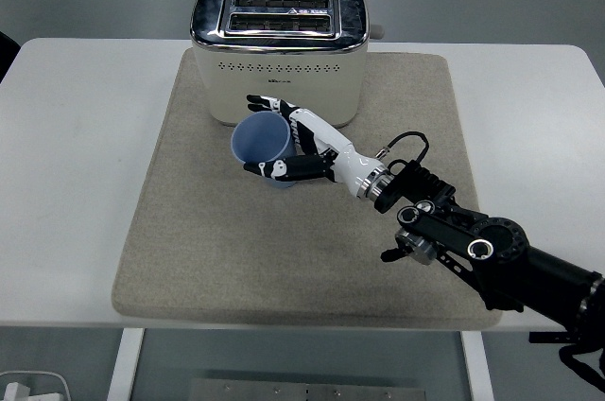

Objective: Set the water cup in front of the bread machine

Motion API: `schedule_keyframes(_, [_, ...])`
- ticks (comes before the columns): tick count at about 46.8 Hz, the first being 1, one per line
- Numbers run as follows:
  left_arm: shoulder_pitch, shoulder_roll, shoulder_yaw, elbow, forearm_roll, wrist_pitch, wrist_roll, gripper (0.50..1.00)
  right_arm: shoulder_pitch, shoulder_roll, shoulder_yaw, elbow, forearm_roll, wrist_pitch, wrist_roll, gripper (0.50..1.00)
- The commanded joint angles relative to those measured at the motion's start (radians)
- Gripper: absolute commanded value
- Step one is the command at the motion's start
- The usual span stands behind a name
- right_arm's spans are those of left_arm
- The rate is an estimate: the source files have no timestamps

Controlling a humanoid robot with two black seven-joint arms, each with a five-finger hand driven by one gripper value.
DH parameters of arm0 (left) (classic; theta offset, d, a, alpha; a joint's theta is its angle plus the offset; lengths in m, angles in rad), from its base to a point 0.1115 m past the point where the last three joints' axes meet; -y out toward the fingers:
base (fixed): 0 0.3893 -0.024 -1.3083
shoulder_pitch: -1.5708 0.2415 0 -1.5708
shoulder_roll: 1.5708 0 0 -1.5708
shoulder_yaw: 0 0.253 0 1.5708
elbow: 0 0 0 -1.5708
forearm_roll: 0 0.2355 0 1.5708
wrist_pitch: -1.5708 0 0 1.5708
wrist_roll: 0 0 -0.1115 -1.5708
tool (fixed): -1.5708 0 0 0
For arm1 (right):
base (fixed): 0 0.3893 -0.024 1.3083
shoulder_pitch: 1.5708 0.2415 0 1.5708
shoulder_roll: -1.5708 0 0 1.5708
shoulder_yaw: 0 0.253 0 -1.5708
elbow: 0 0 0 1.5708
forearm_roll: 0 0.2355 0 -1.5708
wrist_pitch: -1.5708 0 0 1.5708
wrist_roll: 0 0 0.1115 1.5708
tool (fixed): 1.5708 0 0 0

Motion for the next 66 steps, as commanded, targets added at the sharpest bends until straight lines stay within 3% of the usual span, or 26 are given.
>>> schedule_keyframes(1, [0.0, 0.0, 0.0, 0.0, 0.0, 0.0, 0.0, 1.0, -0.003, 0.0, -0.001, -0.002, 0.0, 0.001, 0.0, 0.928])
schedule_keyframes(32, [0.0, 0.0, -0.001, -0.003, 0.0, 0.0, 0.0, 1.0, -0.005, -0.002, -0.005, -0.022, 0.0, 0.014, 0.0, 0.928])
schedule_keyframes(66, [0.0, 0.0, -0.001, -0.005, 0.0, -0.002, 0.0, 1.0, -0.02, -0.069, -0.01, -0.04, -0.005, 0.043, 0.01, 0.928])
